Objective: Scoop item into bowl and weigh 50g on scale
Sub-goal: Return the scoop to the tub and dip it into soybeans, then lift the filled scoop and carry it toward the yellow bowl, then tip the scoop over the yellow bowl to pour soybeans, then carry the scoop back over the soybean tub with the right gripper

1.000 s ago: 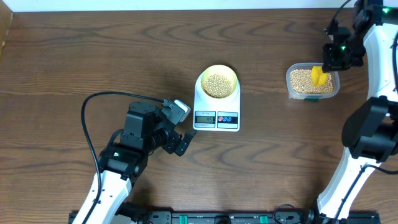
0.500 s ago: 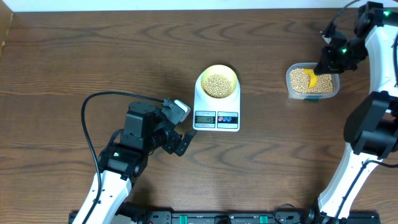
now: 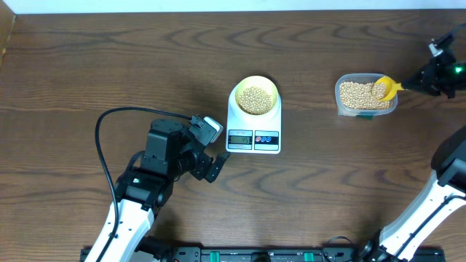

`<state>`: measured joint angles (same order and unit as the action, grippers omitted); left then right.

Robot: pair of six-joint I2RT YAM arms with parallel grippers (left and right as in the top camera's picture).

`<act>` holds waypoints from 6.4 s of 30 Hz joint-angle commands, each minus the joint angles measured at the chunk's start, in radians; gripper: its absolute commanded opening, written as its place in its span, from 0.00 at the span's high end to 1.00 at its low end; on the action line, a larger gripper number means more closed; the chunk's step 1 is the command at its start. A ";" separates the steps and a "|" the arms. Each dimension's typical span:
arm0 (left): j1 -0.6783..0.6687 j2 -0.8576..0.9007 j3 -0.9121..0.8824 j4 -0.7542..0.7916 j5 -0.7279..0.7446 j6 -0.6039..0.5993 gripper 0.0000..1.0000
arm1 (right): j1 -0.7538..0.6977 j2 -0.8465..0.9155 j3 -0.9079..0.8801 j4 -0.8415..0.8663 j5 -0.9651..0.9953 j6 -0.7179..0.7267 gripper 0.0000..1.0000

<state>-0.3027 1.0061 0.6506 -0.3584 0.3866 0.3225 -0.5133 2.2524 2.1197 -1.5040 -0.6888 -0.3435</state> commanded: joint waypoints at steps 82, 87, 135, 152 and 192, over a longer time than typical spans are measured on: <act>0.004 0.001 0.003 0.001 -0.006 0.014 0.02 | 0.904 0.014 0.313 0.072 0.403 0.213 0.99; 0.004 0.001 0.003 0.001 -0.006 0.014 0.02 | 0.919 0.014 0.350 0.071 0.436 0.183 0.99; 0.004 0.001 0.003 0.001 -0.006 0.014 0.02 | 0.518 -0.021 0.385 -0.146 -0.227 -0.060 0.99; 0.004 0.001 0.003 0.001 -0.006 0.014 0.02 | 0.315 -0.157 0.351 -0.194 0.511 -0.029 0.99; 0.004 0.001 0.003 0.001 -0.006 0.014 0.02 | 0.543 -0.156 0.197 0.168 0.219 0.037 0.99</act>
<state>-0.3027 1.0061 0.6506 -0.3584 0.3866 0.3225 -0.0273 2.0964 2.3150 -1.3632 -0.4107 -0.3428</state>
